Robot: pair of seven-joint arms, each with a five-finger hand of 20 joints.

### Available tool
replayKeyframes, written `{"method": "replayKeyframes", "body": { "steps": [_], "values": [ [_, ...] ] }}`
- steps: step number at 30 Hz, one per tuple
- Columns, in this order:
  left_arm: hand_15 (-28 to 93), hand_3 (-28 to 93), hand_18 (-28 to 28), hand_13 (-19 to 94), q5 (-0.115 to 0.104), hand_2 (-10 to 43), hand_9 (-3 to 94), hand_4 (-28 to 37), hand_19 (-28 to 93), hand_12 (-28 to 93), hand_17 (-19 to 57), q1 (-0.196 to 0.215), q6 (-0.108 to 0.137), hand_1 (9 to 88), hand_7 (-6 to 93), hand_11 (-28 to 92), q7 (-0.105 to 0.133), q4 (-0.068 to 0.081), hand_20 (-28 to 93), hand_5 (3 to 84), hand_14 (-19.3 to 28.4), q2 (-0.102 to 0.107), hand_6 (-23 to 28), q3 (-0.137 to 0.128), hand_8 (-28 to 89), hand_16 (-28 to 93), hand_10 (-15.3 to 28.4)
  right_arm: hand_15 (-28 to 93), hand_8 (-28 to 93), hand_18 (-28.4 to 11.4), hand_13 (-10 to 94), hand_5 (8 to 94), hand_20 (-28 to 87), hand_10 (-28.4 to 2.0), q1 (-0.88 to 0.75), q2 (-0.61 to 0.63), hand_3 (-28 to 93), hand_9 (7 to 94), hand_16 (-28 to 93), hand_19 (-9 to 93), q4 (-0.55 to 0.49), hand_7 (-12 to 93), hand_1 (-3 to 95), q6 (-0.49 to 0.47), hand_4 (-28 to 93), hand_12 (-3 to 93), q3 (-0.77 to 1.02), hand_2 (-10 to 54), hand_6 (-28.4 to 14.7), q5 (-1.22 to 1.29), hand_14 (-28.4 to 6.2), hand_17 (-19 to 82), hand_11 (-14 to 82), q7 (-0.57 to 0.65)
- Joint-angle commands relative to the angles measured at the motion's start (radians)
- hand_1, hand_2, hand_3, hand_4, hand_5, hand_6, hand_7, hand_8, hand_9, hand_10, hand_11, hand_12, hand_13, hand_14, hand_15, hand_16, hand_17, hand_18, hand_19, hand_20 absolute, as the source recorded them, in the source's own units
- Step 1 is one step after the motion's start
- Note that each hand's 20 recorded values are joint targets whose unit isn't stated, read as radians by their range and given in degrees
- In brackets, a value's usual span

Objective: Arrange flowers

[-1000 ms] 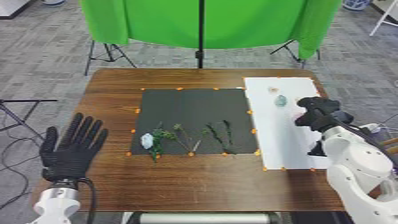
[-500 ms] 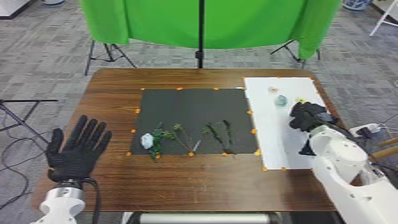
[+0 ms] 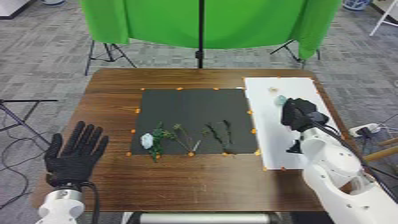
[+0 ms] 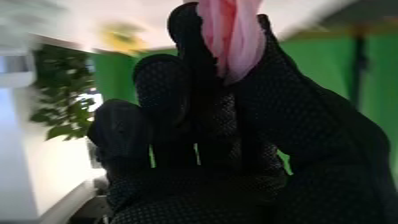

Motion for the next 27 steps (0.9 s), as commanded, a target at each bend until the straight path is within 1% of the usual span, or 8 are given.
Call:
{"method": "replayKeyframes", "body": {
  "steps": [1, 7, 14, 15, 17, 21, 24, 27],
  "values": [
    [33, 74, 13.8, 27, -0.010, 16.5, 37.3, -28.3, 35, 9, -8.3, 0.011, 0.005, 23.9, 8.6, 18, 0.004, 0.000, 12, 45.0, 15.9, 0.009, 10.1, 0.006, -9, -7, 15.9, 70, -3, -23.4, 60, 73.1, 67, -10.1, 0.359, -0.146, 73, 84.6, 37, 93, 0.035, 27, 57.0, 0.012, -28, 43.1, -0.248, -9.5, -1.3, 0.006, -13.3, 34, 16.7, -0.137],
    [33, 74, 13.8, 27, -0.018, 16.9, 37.7, -28.3, 35, 9, -8.3, 0.007, 0.021, 24.0, 8.8, 18, 0.035, -0.008, 12, 45.3, 15.9, 0.030, 10.1, 0.021, -9, -7, 15.9, 70, -3, -23.4, 59, 72.6, 66, -10.1, 0.525, -0.327, 73, 83.9, 37, 93, 0.195, 28, 57.5, -0.017, -28, 42.7, -0.411, -9.5, -1.4, -0.031, -13.1, 33, 16.9, -0.248],
    [34, 75, 13.7, 27, -0.024, 17.2, 37.8, -28.3, 36, 8, -8.3, -0.035, 0.005, 24.1, 8.8, 18, 0.058, 0.005, 12, 45.4, 15.9, 0.069, 10.1, 0.054, -9, -7, 15.9, 69, -3, -23.4, 59, 70.9, 65, -9.7, 0.570, -0.502, 74, 83.0, 38, 93, 0.376, 27, 58.0, -0.055, -28, 42.2, -0.520, -9.5, -0.9, -0.183, -12.4, 33, 17.0, -0.386],
    [34, 75, 13.7, 27, -0.024, 17.3, 37.8, -28.3, 36, 8, -8.3, -0.037, 0.010, 24.2, 8.8, 18, 0.058, 0.000, 12, 45.4, 15.9, 0.073, 10.1, 0.053, -9, -7, 15.8, 68, -4, -23.4, 59, 70.8, 64, -9.7, 0.569, -0.525, 74, 82.9, 38, 93, 0.399, 27, 58.0, -0.062, -28, 42.1, -0.527, -9.5, -0.9, -0.202, -12.3, 33, 17.0, -0.391],
    [34, 75, 13.7, 27, -0.025, 17.4, 37.8, -28.3, 36, 8, -8.4, -0.037, 0.003, 24.1, 8.8, 18, 0.069, -0.003, 12, 45.4, 15.9, 0.082, 10.1, 0.057, -9, -7, 15.8, 68, -4, -23.5, 59, 70.3, 64, -9.7, 0.569, -0.553, 74, 82.8, 38, 93, 0.433, 28, 57.9, -0.069, -28, 42.0, -0.549, -9.5, -0.8, -0.259, -12.3, 33, 17.1, -0.396],
    [34, 75, 13.7, 27, -0.021, 17.4, 37.8, -28.3, 36, 8, -8.4, -0.058, -0.004, 24.1, 8.8, 18, 0.064, 0.003, 12, 45.4, 15.9, 0.095, 10.1, 0.065, -9, -7, 15.9, 68, -4, -23.5, 58, 69.2, 64, -9.7, 0.556, -0.591, 74, 81.9, 38, 93, 0.484, 28, 57.5, -0.089, -28, 41.7, -0.564, -9.5, -0.7, -0.329, -12.2, 33, 17.1, -0.403],
    [34, 75, 13.7, 27, -0.019, 17.4, 37.8, -28.3, 36, 8, -8.4, -0.075, -0.027, 24.1, 8.8, 18, 0.063, 0.011, 12, 45.3, 15.9, 0.094, 10.1, 0.073, -9, -7, 15.9, 68, -6, -23.4, 57, 67.9, 63, -9.8, 0.550, -0.613, 74, 81.0, 37, 93, 0.524, 27, 56.4, -0.067, -28, 40.7, -0.557, -9.5, -0.7, -0.401, -12.5, 33, 16.5, -0.425],
    [34, 75, 13.7, 27, -0.016, 17.5, 37.6, -28.3, 36, 8, -8.4, -0.077, -0.028, 24.1, 8.7, 18, 0.049, 0.011, 12, 45.2, 16.0, 0.091, 10.1, 0.074, -9, -7, 15.8, 68, -10, -23.6, 57, 66.2, 62, -10.1, 0.538, -0.632, 75, 79.1, 37, 93, 0.559, 26, 55.8, -0.083, -28, 39.1, -0.531, -9.5, -0.2, -0.436, -12.3, 32, 15.8, -0.423]
  ]
}}
